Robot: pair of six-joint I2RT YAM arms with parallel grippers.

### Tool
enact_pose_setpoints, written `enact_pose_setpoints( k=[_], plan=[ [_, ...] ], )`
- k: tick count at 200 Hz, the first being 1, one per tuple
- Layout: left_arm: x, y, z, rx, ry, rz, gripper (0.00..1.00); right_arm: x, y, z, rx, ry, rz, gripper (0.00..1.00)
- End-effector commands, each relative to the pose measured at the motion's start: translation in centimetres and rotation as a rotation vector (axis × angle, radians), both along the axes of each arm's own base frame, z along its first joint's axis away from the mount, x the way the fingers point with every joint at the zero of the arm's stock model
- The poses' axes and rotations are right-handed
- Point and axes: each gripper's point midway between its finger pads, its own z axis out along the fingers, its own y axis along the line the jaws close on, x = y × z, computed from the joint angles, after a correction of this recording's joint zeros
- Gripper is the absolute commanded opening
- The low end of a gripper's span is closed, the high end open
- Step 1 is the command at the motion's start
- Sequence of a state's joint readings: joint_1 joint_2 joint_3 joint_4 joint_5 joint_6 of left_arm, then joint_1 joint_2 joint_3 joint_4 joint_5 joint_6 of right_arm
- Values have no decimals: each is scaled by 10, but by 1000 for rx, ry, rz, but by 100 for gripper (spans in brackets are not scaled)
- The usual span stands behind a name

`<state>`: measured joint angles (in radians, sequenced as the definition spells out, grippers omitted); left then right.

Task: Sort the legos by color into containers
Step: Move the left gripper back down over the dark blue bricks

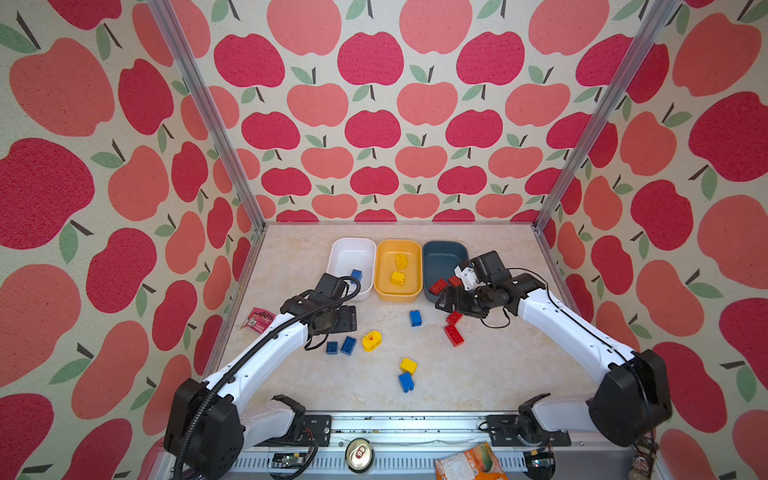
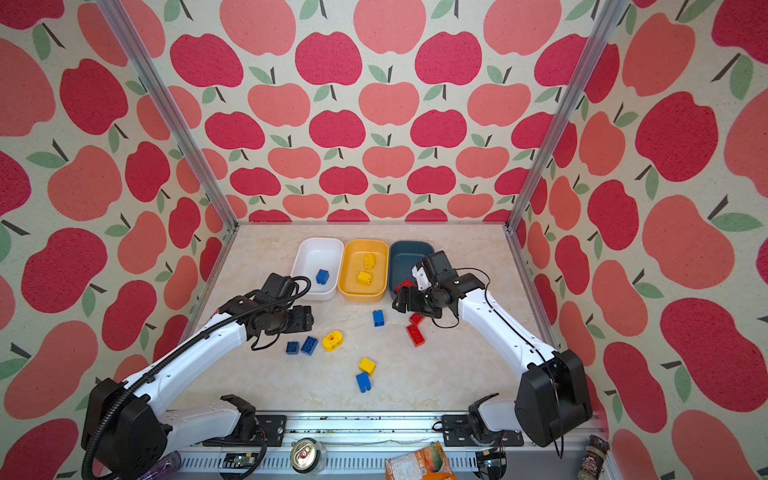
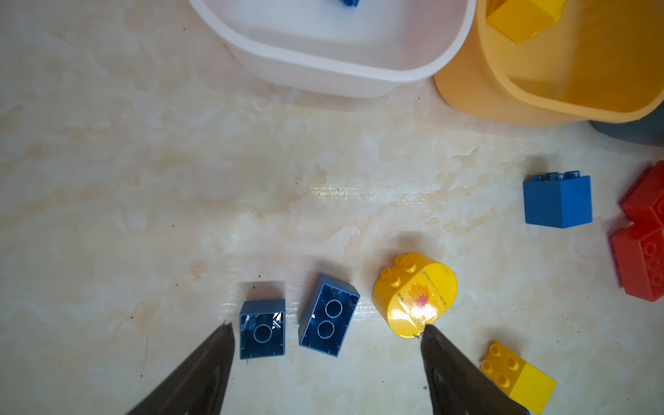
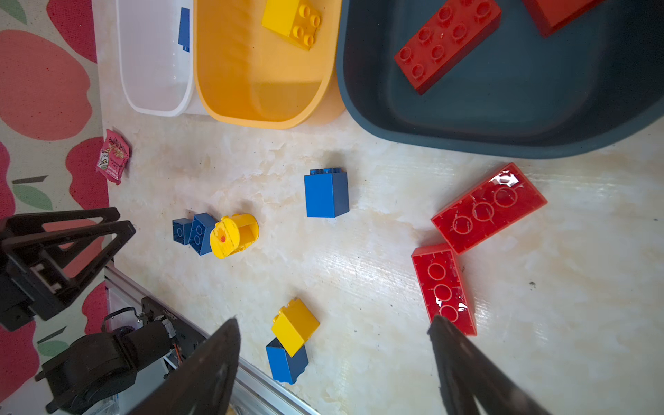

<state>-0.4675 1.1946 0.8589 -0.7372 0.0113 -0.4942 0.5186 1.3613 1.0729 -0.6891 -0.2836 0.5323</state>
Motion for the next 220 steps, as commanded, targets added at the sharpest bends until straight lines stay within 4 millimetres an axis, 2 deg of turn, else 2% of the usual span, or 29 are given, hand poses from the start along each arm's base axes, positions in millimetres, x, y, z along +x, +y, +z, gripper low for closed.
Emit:
enact_pose_setpoints(
  k=[1,36,129,220],
  plan=[
    [-28,11,-21,37,113,71,83,-9,-4,-2,0,27,-1,86],
    [-39,21,-40,81,171,123,80,-9,-4,-2,0,26,-1,86],
    [-37,38,-57,102,198,173,61,-11,-5,-6,-1,33,-3,86],
    [-26,34,-72,81,212,132,59,-11,-6,-6,-8,36,-7,86]
  ],
)
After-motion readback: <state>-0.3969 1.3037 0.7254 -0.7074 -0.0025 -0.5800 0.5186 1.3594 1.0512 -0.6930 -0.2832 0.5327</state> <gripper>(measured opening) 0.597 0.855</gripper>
